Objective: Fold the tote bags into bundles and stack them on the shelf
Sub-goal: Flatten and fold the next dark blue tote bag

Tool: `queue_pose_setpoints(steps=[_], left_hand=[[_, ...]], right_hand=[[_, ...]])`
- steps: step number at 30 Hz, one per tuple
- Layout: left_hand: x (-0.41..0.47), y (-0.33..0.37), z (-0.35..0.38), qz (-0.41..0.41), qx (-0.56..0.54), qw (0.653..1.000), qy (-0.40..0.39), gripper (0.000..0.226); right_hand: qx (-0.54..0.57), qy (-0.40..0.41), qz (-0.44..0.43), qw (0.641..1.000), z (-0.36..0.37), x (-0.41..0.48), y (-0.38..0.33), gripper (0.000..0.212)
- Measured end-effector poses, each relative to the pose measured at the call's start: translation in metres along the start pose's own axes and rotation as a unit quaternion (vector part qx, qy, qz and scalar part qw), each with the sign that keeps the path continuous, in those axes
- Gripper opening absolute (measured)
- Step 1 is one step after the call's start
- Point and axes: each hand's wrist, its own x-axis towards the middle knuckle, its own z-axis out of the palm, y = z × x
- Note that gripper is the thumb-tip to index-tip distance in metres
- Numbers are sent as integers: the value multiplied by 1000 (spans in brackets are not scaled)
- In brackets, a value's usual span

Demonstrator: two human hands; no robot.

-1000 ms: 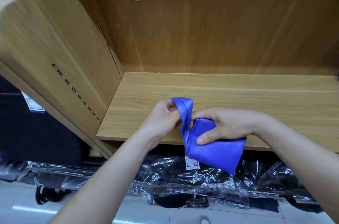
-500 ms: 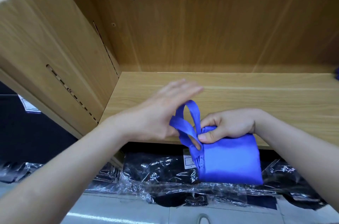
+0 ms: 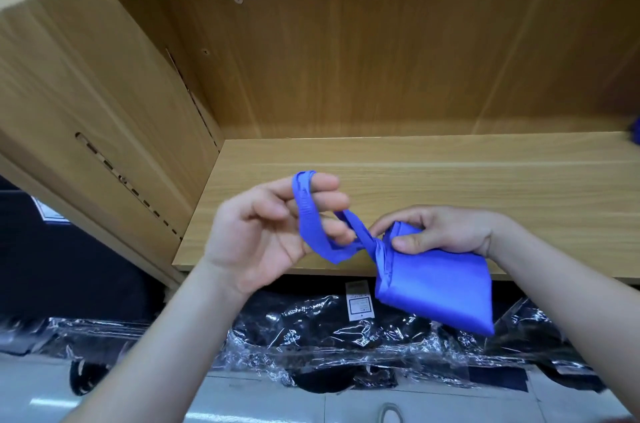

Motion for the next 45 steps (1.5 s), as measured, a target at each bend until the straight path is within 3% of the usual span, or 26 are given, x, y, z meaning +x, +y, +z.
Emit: queue_pose_setpoints(steps=[4, 7, 10, 13, 16, 19, 23, 26, 28, 29, 31, 33, 34, 35, 36, 37, 38, 40, 41, 42, 43, 45], left_hand=[[0, -17, 0, -7, 121, 975, 185, 46], [-2, -28, -15, -9, 188, 955, 231, 52], [-3, -38, -29, -37, 269, 934, 231, 63], [-3, -42, -31, -70, 335, 918, 198, 59], [1, -38, -26, -79, 350, 914, 192, 61], [9, -39, -21, -63, 351, 910, 210, 75], [4, -32, -25, -34, 326, 888, 321, 50], [-11, -22, -34, -61, 396, 845, 355, 27], [-17, -15, -29, -31, 509, 776, 372, 29], [-19, -11, -22, 28, 600, 718, 351, 37], [-21, -4, -2, 149, 787, 566, 193, 60], [-13, 0, 14, 156, 913, 375, 15, 76], [-6, -2, 16, 143, 944, 295, -42, 73], [1, -4, 15, 134, 953, 261, -79, 61], [5, -6, 9, 125, 947, 279, -103, 46], [7, -4, 7, 108, 923, 355, -101, 29], [5, 0, 8, 73, 880, 465, -68, 12], [1, 7, 9, -11, 723, 690, 37, 24], [-2, 7, 8, -32, 612, 787, 75, 28], [-5, 2, 8, -26, 509, 855, 99, 25], [-6, -7, 7, -8, 429, 897, 111, 23], [-8, -34, 7, 34, 308, 945, 108, 33]], right_hand=[[-89, 35, 2, 995, 10, -1, -10, 44], [-218, 64, -27, 973, 19, -7, -24, 51], [-383, 82, -54, 919, 29, -2, -37, 47], [-344, 98, -54, 932, 29, 4, -40, 53], [-287, 29, -8, 957, 30, 10, -35, 60], [-293, 25, -2, 956, 35, 22, -26, 41], [-267, 68, -19, 961, 33, 21, -20, 18], [-256, 92, -21, 962, 31, 14, -25, 22], [-265, 96, -15, 960, 27, 10, -29, 23], [-275, 95, -7, 957, 26, 9, -32, 21], [-295, 80, 13, 952, 24, 7, -36, 18], [-320, 56, 27, 945, 25, 8, -39, 16], [-332, 44, 29, 942, 25, 8, -41, 15], [-332, 33, 30, 942, 25, 7, -44, 14], [-310, 24, 31, 950, 25, 6, -47, 13], [-274, 19, 26, 961, 22, 3, -49, 14], [-235, 23, 10, 972, 19, 0, -50, 16], [-132, 59, -42, 989, 10, -7, -47, 24], [-58, 72, -71, 993, 7, -9, -44, 26], [14, 74, -101, 992, 5, -9, -40, 29], [75, 72, -128, 986, 4, -8, -36, 37], [151, 84, -167, 971, 7, -1, -28, 51]])
